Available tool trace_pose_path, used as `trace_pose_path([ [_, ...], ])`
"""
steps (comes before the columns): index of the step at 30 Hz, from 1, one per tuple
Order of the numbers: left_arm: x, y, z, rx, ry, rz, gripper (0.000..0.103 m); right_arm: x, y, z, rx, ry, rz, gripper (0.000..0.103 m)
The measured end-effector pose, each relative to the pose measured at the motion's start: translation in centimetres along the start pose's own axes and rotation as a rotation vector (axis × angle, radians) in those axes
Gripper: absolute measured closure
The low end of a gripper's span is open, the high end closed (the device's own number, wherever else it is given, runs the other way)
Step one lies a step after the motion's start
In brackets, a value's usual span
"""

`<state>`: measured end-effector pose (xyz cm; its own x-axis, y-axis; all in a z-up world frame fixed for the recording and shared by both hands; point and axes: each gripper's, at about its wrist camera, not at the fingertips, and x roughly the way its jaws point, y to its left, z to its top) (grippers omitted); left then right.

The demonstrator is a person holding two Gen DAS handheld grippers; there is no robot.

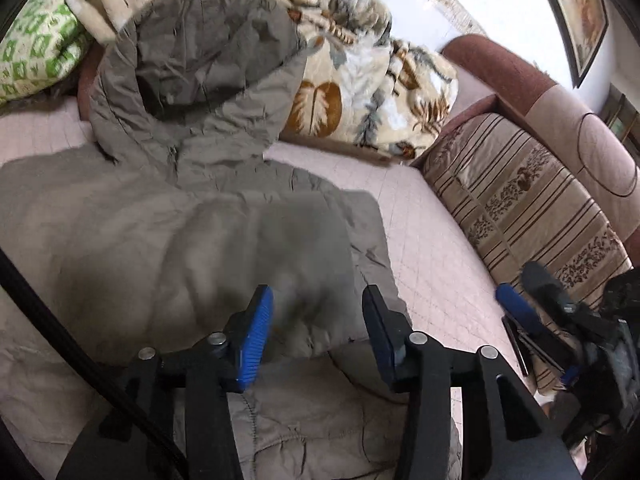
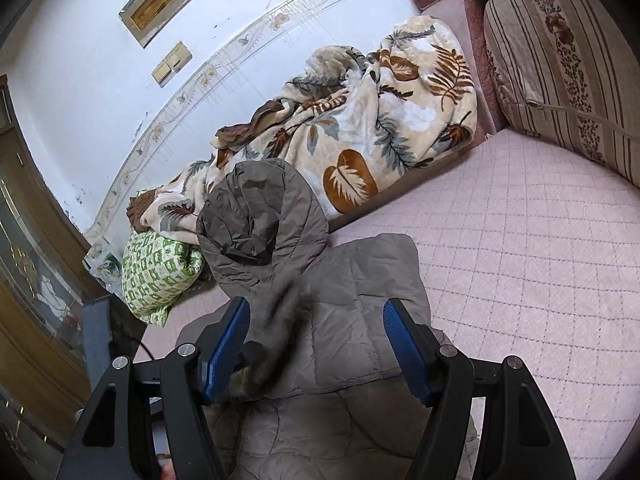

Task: Fold large clothes

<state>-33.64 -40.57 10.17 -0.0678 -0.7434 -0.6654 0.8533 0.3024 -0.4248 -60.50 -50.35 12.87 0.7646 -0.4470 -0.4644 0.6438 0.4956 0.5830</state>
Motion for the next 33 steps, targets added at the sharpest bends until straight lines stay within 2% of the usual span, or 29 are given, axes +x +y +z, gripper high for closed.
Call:
trace_pose_path([
  [1, -0.3, 0.1, 0.1, 0.003, -0.003, -0.005, 0.050, 0.1, -0.1, 0.0, 0.005, 0.002, 0.000, 0.029],
  [4, -2.2, 0.7, 0.6, 0.017, -0.034, 0.000, 0.050, 0.7, -0.3, -0.1, 0.027, 0.023, 0.015, 0.029],
  [7, -3.8, 2.5, 1.3, 0.045, -0.065, 0.069, 0.050, 1.5, -0.3, -0.4, 0.038, 0.051, 0.022, 0.029],
  [13, -5.1, 11.4, 2.5, -0.070, -0.046, 0.224, 0.050, 3.2, 0.4, -1.4, 0.025, 0.100, 0.018, 0.029],
  [14, -5.3, 13.2, 2.5, -0.101, -0.044, 0.262, 0.050, 3.7, 0.7, -1.6, 0.018, 0.111, 0.019, 0.035],
  [16, -6.0, 16.2, 2.3, -0.162, -0.053, 0.285, 0.050, 4.8, 1.5, -1.9, -0.024, 0.135, -0.010, 0.049],
  [19, -6.1, 19.1, 2.1, -0.205, -0.035, 0.321, 0.050, 6.6, 2.9, -2.5, -0.096, 0.162, -0.038, 0.049],
  [21, -5.7, 20.2, 1.8, -0.205, -0.013, 0.349, 0.050, 8.3, 3.7, -3.0, -0.150, 0.192, -0.058, 0.049],
  [24, -4.9, 21.1, 1.5, -0.208, 0.009, 0.352, 0.050, 10.8, 3.9, -3.7, -0.205, 0.230, -0.114, 0.049],
  [28, -4.1, 22.0, 1.1, -0.220, 0.031, 0.355, 0.048, 13.8, 2.0, -4.6, -0.189, 0.325, -0.201, 0.049],
  [30, -3.9, 22.2, 1.1, -0.224, 0.033, 0.349, 0.048, 14.4, 1.3, -5.0, -0.171, 0.357, -0.198, 0.049],
  [33, -4.5, 22.0, 0.9, -0.210, 0.019, 0.351, 0.048, 14.4, 1.2, -5.0, -0.175, 0.357, -0.204, 0.049],
])
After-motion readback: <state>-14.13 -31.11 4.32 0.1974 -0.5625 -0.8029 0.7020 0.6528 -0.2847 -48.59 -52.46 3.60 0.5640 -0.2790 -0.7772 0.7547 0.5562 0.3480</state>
